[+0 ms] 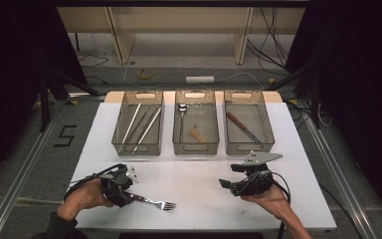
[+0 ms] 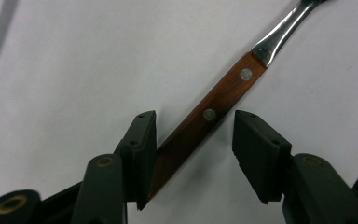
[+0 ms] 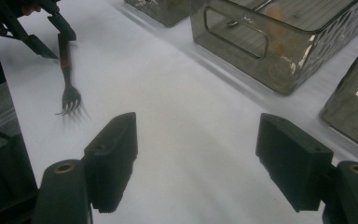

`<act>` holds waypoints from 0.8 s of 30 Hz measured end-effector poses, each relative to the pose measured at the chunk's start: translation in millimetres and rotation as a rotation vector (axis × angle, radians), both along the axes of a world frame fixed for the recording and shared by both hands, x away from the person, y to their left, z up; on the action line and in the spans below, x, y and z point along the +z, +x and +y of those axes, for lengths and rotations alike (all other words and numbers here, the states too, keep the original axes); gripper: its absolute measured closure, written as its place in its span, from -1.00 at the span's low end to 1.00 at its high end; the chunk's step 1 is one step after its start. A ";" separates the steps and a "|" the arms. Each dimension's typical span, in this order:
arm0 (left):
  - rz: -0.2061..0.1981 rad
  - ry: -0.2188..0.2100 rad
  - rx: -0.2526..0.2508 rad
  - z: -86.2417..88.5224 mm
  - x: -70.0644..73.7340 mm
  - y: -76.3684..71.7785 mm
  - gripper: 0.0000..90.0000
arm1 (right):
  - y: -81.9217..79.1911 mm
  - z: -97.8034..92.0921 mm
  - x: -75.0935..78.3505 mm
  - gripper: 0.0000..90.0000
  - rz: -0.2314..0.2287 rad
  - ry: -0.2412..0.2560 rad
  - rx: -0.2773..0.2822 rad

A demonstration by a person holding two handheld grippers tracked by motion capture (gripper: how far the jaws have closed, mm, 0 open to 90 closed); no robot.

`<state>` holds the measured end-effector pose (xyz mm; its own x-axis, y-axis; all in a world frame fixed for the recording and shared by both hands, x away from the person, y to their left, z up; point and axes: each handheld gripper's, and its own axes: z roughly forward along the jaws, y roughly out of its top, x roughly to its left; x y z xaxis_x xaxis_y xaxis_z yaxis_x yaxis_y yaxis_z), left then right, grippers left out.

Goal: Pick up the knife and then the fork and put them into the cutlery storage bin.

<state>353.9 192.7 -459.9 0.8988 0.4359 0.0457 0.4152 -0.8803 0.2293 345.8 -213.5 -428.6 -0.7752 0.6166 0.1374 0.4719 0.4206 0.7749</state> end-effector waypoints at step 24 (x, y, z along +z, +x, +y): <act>0.010 0.033 -0.159 -4.9 -1.9 -2.8 0.55 | -0.4 1.7 -0.7 -0.31 0.000 -0.008 0.015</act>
